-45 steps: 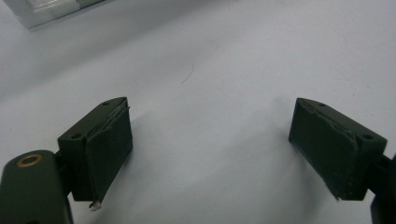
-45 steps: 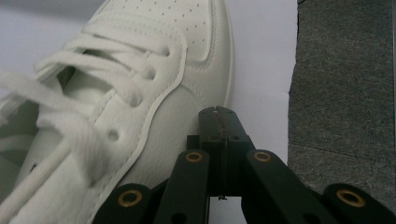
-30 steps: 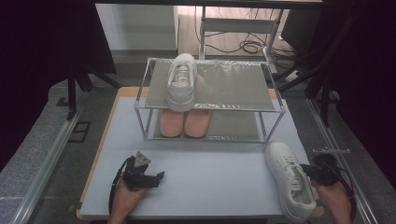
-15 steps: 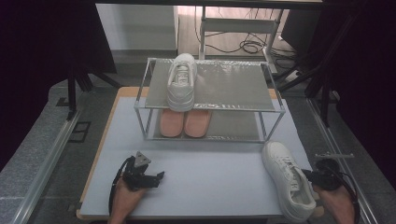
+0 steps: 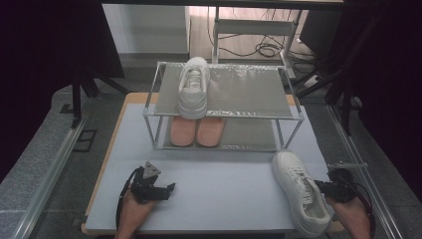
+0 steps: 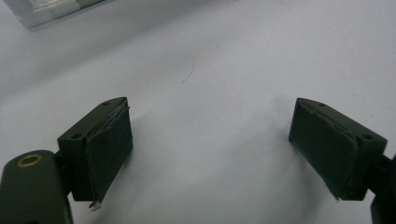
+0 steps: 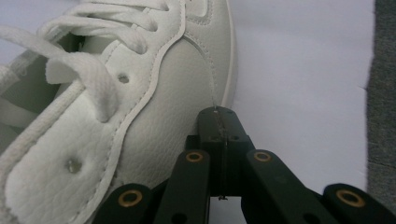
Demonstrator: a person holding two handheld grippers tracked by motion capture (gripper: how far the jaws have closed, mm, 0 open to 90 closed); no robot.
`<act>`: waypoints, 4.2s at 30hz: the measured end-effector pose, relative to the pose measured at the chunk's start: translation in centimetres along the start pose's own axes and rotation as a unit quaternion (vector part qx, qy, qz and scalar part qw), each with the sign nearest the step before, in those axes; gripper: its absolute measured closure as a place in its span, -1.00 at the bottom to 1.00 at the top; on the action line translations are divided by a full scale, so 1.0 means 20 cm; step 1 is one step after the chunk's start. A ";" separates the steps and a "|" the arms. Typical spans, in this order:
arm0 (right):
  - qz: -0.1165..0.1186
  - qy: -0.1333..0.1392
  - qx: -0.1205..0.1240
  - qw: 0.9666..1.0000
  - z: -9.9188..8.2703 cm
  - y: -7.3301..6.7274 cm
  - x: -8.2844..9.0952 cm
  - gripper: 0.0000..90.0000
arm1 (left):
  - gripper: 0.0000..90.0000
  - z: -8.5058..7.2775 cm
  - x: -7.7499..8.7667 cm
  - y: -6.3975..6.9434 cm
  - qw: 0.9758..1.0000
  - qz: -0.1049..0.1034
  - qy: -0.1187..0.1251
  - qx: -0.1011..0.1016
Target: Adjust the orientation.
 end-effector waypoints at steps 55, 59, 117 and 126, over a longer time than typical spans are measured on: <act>0.071 -0.015 0.092 0.993 0.11 -0.43 -0.13 1.00 | -0.70 0.00 0.00 0.00 1.000 0.000 0.000 0.000; 0.081 -0.016 0.102 0.991 0.14 -0.47 -0.16 1.00 | -0.70 0.00 0.00 0.00 1.000 0.000 0.000 0.000; 0.200 -0.020 0.203 0.958 0.33 -0.72 -0.01 0.47 | -0.70 0.00 0.00 0.00 1.000 0.001 0.001 0.001; 0.192 -0.048 0.230 0.953 0.34 -0.78 -0.09 0.35 | -0.70 0.00 0.00 0.00 1.000 0.000 0.001 0.001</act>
Point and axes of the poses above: each handheld gripper's, and its own axes: x roughly backward along the jaws, z roughly out of its top, y roughly to its right, the point moved 2 cm from there along -x, roughly forward along the jaws, and after that the axes turned 3 degrees about -z, right-handed, at the moved point
